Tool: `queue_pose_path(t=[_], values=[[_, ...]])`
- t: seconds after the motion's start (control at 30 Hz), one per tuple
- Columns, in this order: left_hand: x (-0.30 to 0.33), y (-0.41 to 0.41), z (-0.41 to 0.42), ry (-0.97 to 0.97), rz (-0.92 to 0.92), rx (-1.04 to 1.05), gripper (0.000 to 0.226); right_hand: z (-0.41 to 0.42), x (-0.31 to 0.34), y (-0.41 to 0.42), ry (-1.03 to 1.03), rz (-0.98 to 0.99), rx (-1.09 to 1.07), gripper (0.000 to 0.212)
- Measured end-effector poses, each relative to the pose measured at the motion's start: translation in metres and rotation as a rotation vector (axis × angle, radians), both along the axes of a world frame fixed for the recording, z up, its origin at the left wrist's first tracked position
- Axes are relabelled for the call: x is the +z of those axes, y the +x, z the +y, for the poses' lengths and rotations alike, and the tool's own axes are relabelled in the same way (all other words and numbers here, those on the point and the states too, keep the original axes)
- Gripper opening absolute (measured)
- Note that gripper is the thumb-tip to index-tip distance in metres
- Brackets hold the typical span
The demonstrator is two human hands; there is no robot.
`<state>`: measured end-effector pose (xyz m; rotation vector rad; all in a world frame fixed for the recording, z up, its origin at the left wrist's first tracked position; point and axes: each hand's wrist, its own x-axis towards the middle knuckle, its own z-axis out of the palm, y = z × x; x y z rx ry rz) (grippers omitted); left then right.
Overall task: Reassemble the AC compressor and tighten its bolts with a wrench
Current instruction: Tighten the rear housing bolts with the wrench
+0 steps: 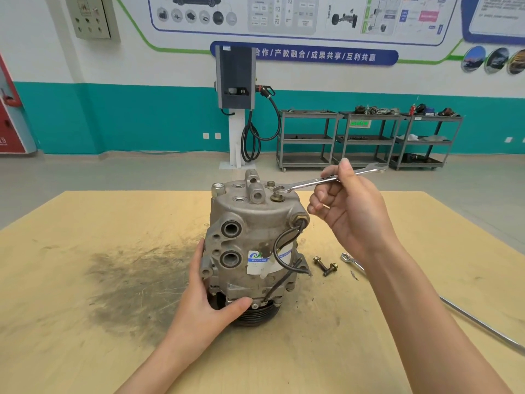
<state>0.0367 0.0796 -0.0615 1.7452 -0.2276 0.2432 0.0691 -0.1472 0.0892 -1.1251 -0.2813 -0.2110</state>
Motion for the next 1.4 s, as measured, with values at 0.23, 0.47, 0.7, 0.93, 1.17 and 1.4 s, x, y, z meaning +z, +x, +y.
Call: queue_pose_path(t=[0.23, 0.47, 0.7, 0.93, 1.17, 1.4], values=[[0.001, 0.0, -0.001, -0.001, -0.01, 0.009, 0.12, 0.002, 0.001, -0.004, -0.176, -0.248, -0.194, 0.036], [0.0, 0.0, 0.0, -0.002, -0.01, 0.009, 0.125, 0.002, 0.002, -0.008, -0.159, -0.281, -0.156, 0.036], [0.002, 0.0, 0.0, -0.011, -0.002, 0.014, 0.129, 0.005, 0.002, -0.008, -0.211, -0.325, -0.247, 0.033], [0.003, -0.001, -0.001, 0.004, -0.006, 0.026, 0.117, 0.012, 0.005, -0.022, -0.465, -0.547, -0.447, 0.03], [0.005, -0.002, -0.002, 0.016, -0.005, 0.037, 0.109, 0.031, 0.007, -0.039, -0.88, -0.933, -0.807, 0.034], [0.002, -0.001, -0.001, 0.011, -0.02, 0.017, 0.123, 0.024, 0.012, -0.036, -0.54, -0.772, -0.707, 0.03]])
